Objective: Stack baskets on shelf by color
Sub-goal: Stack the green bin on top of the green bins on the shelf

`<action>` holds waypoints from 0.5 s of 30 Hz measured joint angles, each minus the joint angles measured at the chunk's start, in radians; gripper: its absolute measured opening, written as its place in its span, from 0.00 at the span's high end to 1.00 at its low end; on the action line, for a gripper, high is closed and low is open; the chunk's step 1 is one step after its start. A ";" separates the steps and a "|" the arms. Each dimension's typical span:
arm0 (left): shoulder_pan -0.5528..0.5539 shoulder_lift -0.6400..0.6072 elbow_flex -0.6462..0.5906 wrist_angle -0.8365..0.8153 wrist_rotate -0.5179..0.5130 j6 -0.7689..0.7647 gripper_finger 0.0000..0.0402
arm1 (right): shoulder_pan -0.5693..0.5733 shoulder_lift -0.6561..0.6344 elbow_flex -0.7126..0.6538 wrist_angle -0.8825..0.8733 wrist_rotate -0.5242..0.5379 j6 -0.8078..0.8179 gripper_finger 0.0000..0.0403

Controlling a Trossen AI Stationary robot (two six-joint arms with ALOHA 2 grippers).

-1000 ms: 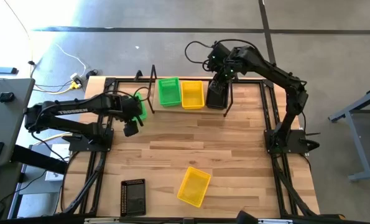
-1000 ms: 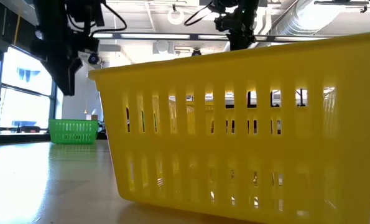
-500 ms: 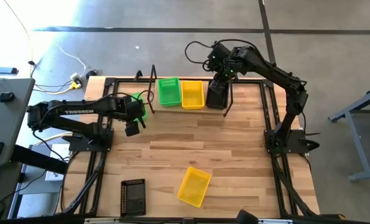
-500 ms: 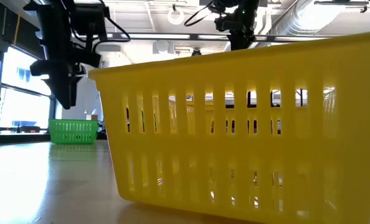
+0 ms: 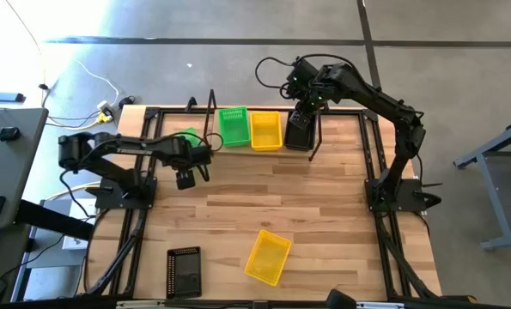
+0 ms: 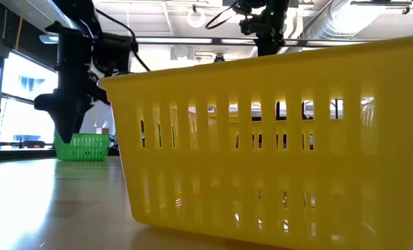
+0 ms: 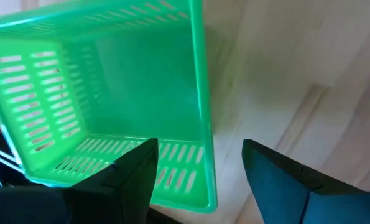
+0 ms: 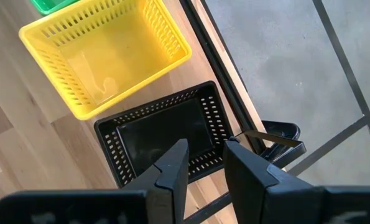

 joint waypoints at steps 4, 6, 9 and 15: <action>0.000 0.036 0.000 0.001 -0.007 -0.004 0.48 | 0.000 0.000 0.000 0.000 0.000 0.000 0.78; 0.000 0.037 0.000 0.002 -0.007 -0.004 0.53 | 0.000 0.000 0.000 0.000 0.000 0.000 0.78; 0.000 0.036 0.000 0.004 -0.007 -0.005 0.63 | 0.000 0.000 0.000 0.000 0.000 0.000 0.78; 0.000 0.029 0.000 0.004 -0.007 -0.006 0.89 | 0.000 0.000 0.000 0.000 0.000 0.000 0.78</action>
